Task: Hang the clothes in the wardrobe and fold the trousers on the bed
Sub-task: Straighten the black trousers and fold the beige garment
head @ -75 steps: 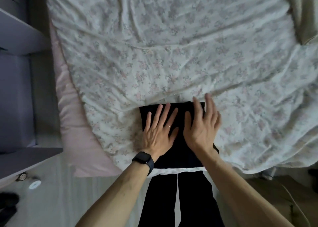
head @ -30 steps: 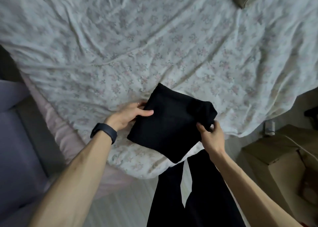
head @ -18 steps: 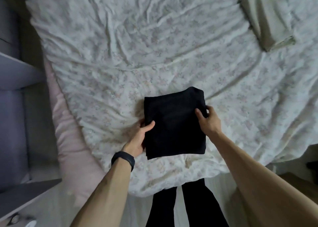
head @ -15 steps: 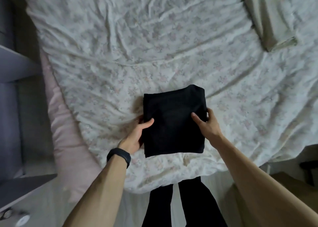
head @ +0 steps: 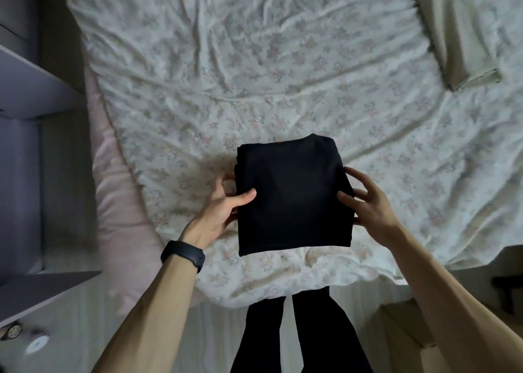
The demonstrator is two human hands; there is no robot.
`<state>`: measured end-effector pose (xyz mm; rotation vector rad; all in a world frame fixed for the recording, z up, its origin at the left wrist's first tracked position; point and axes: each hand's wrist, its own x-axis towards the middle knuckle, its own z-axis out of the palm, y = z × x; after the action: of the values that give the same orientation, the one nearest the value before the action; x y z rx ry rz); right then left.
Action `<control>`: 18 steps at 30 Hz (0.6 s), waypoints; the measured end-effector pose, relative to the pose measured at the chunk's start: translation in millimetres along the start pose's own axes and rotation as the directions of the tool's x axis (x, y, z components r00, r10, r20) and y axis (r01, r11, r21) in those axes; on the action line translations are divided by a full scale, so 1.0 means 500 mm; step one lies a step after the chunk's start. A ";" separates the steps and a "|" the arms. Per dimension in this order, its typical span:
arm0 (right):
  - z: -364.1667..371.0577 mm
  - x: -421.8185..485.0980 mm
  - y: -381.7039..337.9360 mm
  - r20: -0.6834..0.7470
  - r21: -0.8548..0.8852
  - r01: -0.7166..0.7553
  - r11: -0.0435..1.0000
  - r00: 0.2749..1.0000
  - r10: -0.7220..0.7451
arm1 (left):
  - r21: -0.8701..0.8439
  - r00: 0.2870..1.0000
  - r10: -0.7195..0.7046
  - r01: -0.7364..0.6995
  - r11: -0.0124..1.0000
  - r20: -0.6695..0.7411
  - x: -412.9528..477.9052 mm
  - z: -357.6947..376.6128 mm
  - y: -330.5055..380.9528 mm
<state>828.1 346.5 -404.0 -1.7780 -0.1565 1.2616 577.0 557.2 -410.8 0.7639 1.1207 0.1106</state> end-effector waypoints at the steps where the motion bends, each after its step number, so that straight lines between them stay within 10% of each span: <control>1: 0.006 -0.008 -0.007 -0.002 -0.007 0.017 1.000 1.000 -0.017 | 0.006 0.999 0.028 -0.028 1.000 -0.020 -0.011 0.005 0.006; 9: 0.019 -0.100 -0.146 0.107 0.001 0.121 0.993 0.987 -0.120 | 0.132 0.968 0.204 -0.224 0.966 0.148 -0.145 0.009 0.144; 18: 0.029 -0.239 -0.451 0.271 -0.031 0.431 0.902 0.872 -0.407 | 0.131 0.860 0.509 -0.508 0.852 0.025 -0.385 0.045 0.343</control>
<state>846.4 416.1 -158.6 -1.5344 -0.7239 1.1694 556.8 588.2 -154.4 1.1732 0.9164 0.4925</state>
